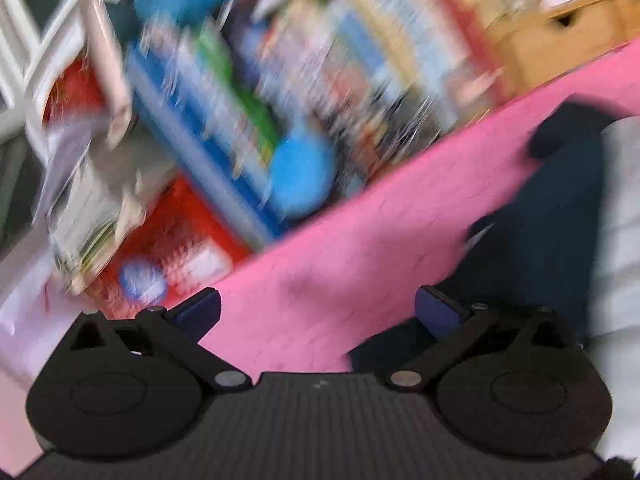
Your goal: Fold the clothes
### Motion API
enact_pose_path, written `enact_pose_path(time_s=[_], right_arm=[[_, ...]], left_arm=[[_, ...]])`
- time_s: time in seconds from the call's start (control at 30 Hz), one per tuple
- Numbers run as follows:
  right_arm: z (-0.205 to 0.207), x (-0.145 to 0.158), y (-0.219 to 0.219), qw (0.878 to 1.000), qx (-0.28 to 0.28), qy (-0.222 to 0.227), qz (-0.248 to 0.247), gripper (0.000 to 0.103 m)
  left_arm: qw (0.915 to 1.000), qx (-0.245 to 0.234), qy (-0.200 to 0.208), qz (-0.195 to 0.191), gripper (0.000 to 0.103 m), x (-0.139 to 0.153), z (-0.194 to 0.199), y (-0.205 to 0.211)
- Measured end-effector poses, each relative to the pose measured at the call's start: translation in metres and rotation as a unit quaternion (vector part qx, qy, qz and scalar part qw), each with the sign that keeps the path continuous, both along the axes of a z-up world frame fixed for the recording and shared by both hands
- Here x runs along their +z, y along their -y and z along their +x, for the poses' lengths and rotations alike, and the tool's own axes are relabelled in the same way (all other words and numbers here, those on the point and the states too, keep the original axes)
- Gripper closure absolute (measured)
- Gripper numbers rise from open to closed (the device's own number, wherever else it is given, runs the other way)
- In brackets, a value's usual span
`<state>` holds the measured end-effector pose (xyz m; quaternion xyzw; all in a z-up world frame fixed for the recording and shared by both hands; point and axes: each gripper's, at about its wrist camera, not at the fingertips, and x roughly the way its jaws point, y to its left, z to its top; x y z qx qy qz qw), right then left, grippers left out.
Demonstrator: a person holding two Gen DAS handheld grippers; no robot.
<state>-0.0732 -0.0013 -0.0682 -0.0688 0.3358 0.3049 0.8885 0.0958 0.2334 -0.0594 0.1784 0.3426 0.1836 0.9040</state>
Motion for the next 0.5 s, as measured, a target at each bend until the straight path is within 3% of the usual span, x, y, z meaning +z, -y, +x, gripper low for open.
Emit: enact_pose_path(time_s=[0.07, 0.1, 0.27, 0.4, 0.5], right_arm=[[0.000, 0.000, 0.000, 1.000, 0.000, 0.000, -0.001, 0.000], [0.000, 0.000, 0.000, 1.000, 0.000, 0.000, -0.001, 0.000], [0.001, 0.000, 0.001, 1.000, 0.001, 0.001, -0.001, 0.000], [0.000, 0.000, 0.001, 1.000, 0.001, 0.001, -0.003, 0.000], [-0.001, 0.000, 0.003, 1.000, -0.005, 0.003, 0.002, 0.000]], left_arm=[[0.9945, 0.048, -0.012, -0.093, 0.002, 0.007, -0.002, -0.033], [0.9921, 0.059, -0.008, -0.110, 0.002, 0.011, -0.008, -0.043], [0.9881, 0.065, 0.005, -0.139, 0.002, 0.034, -0.052, -0.062], [0.9814, 0.025, 0.035, -0.187, 0.001, 0.060, -0.105, -0.060], [0.9707, -0.016, 0.069, -0.229, 0.000, 0.076, -0.149, -0.043]])
